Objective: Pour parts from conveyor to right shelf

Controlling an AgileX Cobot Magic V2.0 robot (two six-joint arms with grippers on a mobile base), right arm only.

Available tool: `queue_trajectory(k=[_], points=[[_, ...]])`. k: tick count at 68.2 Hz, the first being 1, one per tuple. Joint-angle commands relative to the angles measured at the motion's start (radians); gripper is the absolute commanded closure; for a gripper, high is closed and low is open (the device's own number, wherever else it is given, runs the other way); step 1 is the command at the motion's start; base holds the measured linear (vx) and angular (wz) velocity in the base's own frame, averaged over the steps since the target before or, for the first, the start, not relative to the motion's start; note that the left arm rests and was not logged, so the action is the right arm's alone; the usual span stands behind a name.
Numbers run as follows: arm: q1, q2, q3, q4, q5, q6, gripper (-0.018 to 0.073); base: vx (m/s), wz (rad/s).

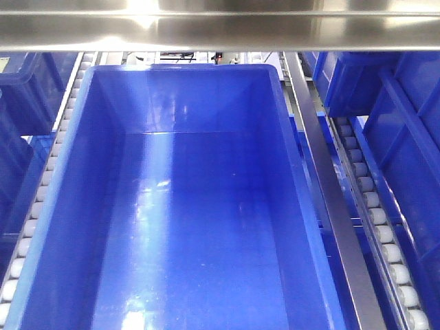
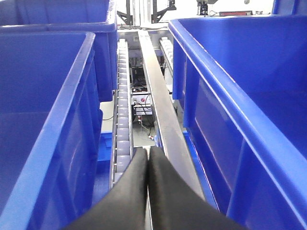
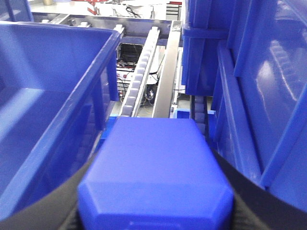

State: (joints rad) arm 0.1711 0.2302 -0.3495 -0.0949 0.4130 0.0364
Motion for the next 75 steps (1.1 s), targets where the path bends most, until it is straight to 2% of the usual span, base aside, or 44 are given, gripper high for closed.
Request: queue_trajectory(k=[1,67,75], points=[[-0.001,0.012,-0.028,-0.005,-0.079,-0.004,0.0569,0.03,-0.03],[-0.001,0.012,-0.028,-0.004,-0.079,-0.003,0.0569,0.0,0.0],[0.001,0.012,-0.03,0.065,-0.094,-0.006,0.0569,0.0,0.0]])
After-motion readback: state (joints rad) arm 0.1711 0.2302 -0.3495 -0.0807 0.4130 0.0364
